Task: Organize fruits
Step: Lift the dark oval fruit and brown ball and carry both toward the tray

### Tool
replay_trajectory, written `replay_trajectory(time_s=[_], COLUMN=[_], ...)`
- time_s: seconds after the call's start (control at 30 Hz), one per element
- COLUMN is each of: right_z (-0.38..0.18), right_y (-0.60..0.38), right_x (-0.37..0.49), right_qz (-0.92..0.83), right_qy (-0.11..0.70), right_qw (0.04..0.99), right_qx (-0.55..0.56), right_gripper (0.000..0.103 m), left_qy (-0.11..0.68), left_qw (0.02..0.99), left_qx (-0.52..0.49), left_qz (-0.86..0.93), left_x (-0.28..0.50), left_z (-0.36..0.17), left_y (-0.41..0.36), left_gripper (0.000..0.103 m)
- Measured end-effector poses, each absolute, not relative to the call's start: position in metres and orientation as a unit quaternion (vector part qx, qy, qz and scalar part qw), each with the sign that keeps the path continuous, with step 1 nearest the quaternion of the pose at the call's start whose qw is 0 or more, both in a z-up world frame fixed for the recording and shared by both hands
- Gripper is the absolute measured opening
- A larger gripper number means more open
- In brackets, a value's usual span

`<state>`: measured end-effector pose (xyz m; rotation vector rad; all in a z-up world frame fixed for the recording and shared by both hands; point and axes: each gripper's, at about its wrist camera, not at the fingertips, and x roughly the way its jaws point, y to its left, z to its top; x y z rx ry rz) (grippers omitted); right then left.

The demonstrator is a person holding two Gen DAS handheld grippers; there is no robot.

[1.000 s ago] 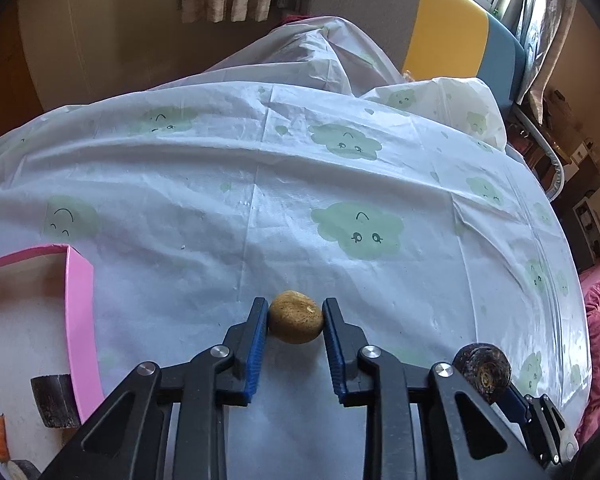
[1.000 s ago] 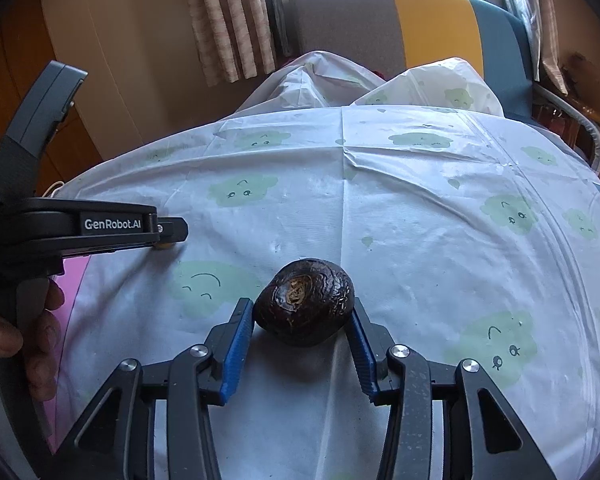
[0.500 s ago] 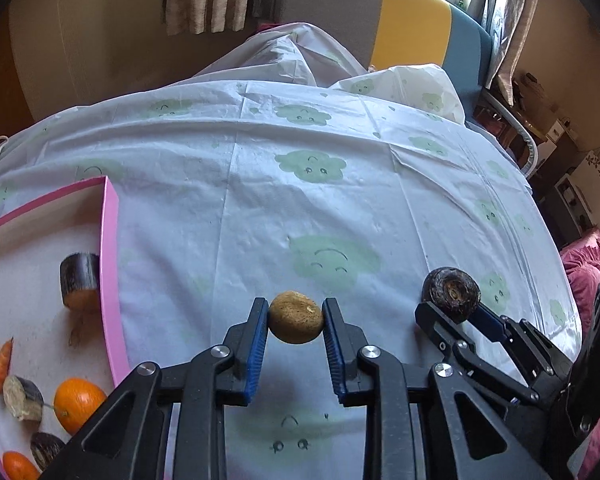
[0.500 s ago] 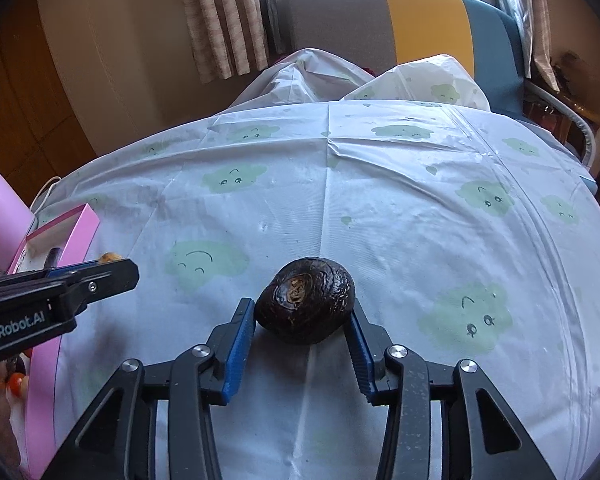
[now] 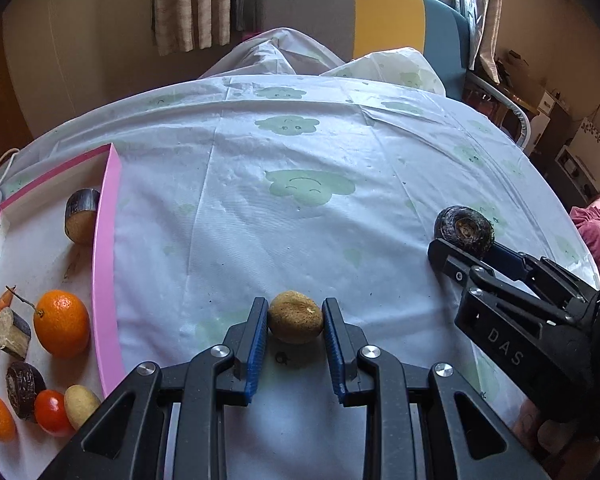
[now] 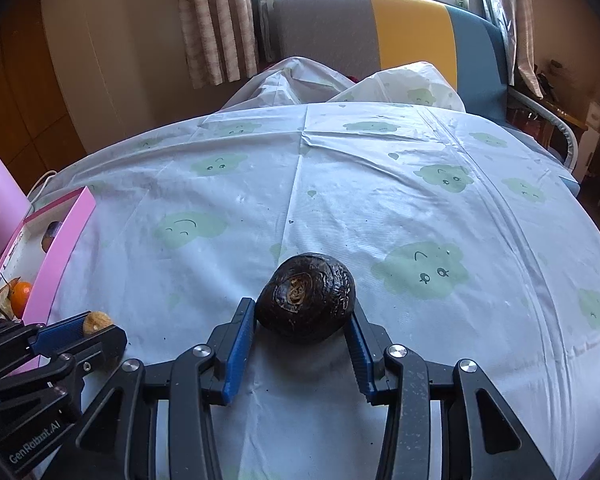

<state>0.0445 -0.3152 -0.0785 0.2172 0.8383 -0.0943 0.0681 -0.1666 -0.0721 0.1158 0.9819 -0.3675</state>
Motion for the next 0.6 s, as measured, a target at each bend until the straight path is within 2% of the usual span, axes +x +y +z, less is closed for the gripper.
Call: replay_trajectory(time_s=[0.6], right_z=[-0.0818], right_y=[-0.3129], right_x=[0.0443], right_qz=[-0.048], right_qy=[0.4], right_qw=[0.909], right_qx=[0.102], right_gripper=[0.042], left_qy=[0.458], left_qw=[0.871], left_qx=[0.042], left_qz=[-0.174], left_x=[0.0659], left_z=[-0.0724], left_y=[-0.1621], left_gripper=[0.027])
